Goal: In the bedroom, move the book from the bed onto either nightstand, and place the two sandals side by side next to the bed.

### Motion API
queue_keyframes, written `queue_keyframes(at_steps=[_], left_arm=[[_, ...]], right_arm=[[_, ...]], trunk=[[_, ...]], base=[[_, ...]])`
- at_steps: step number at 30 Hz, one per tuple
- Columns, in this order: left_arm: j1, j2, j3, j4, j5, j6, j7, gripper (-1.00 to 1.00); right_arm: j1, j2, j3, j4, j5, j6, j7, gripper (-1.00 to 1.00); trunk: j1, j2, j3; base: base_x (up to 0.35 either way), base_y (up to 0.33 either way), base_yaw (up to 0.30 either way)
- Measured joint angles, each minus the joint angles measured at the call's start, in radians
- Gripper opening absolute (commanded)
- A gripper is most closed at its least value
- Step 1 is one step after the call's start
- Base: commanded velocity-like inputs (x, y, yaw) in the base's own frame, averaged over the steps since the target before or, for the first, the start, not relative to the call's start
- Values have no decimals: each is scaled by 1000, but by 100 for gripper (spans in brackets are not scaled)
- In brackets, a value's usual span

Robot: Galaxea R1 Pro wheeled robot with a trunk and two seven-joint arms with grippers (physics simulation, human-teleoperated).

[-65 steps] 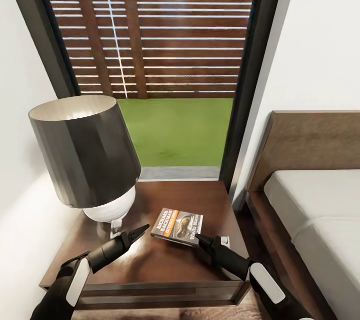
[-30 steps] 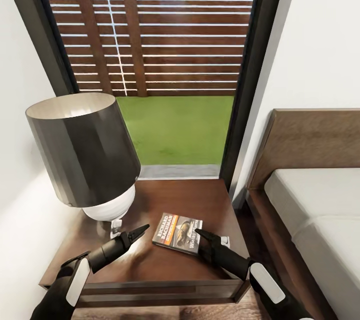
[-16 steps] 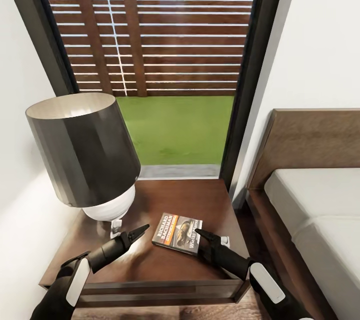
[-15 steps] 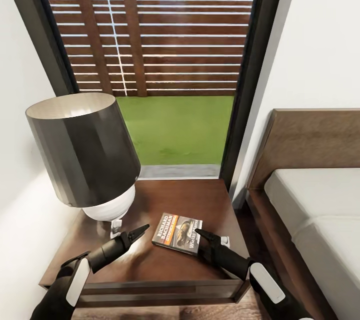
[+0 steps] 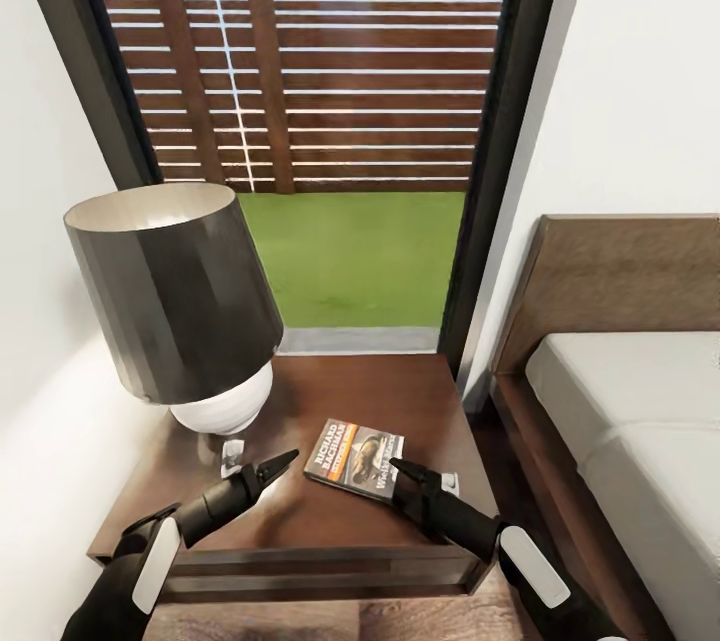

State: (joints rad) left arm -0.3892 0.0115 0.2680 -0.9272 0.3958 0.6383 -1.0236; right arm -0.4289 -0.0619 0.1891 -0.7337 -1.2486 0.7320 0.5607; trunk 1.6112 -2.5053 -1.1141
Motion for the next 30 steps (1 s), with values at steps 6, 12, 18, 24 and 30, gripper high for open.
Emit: queue_keyframes(at_steps=[6,12,18,24,30], left_arm=[[0,-1,0,1,-1,0,0,100],[0,-1,-1,1,-1,0,0,100],[0,-2,-3,1,-2,-1,0,100],[0,-2,-3,1,-3,-2,0,100],[0,-2,-3,1,-3,-1,1,100]], right_arm=[[0,0,0,0,0,0,0,100],[0,0,0,0,0,0,0,100],[0,0,0,0,0,0,0,100],[0,0,0,0,0,0,1,100],[0,0,0,0,0,0,0,100]], trunk=[[0,0,0],[0,0,0],[0,0,0],[0,0,0],[-1,0,8]], base=[[-16,0,0],[-129,0,0],[-130,0,0],[-11,0,0],[0,0,0]])
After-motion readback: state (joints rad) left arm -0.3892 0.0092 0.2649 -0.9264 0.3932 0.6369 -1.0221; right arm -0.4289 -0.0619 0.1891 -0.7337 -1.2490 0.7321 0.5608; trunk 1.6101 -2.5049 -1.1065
